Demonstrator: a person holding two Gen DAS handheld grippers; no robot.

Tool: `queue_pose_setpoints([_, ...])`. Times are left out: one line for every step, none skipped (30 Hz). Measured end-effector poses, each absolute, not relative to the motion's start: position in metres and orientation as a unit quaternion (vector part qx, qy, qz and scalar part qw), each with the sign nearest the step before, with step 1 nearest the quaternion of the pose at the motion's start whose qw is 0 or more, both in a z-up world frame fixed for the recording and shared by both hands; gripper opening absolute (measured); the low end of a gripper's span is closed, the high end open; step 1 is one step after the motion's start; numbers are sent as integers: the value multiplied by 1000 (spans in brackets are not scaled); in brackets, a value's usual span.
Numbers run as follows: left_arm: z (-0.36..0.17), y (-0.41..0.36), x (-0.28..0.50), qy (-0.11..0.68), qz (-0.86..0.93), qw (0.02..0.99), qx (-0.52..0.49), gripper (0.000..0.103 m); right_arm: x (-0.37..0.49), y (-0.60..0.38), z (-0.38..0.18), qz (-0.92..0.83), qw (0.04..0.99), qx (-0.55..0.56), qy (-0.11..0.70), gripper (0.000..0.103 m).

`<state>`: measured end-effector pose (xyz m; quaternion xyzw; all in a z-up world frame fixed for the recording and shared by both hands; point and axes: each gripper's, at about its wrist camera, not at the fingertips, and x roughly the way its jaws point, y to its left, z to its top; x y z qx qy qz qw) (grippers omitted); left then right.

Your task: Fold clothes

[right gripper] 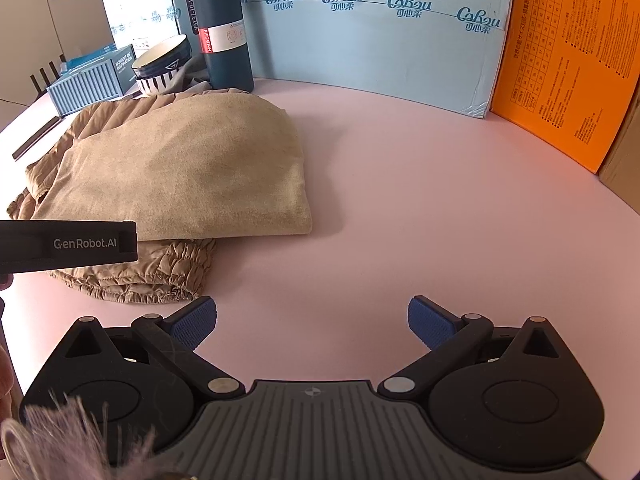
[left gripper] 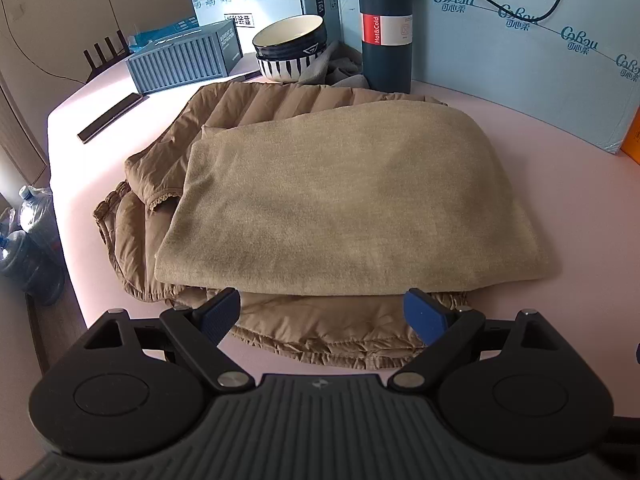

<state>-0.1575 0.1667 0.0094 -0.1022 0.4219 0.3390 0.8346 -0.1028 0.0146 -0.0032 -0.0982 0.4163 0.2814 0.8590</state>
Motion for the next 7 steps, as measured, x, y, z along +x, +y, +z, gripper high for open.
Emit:
queue_pose_setpoints([9,168,-158,422,338,835,-101,89,-102,15,-4,281,859,-97,418,103])
queue_pose_setpoints([9,168,-159,420,337,837,-99,90,-102,16,-4,280,858,-96,419,103])
queue_pose_setpoints([9,169,-159,418,335,839,-97,93,-101,17,-5,278,858,-94,421,103])
queue_pose_setpoints([10,171,-161,415,336,840,-94,97,-100,18,-6,277,858,-91,422,103])
queue_pose_setpoints([11,173,-163,412,336,842,-91,99,-99,18,-7,276,859,-88,423,103])
queue_pose_setpoints([12,175,-165,409,337,844,-88,101,-98,18,-7,274,862,-80,419,103])
queue_pose_setpoints([14,179,-168,403,343,844,-89,101,-97,18,-5,272,866,-71,414,103])
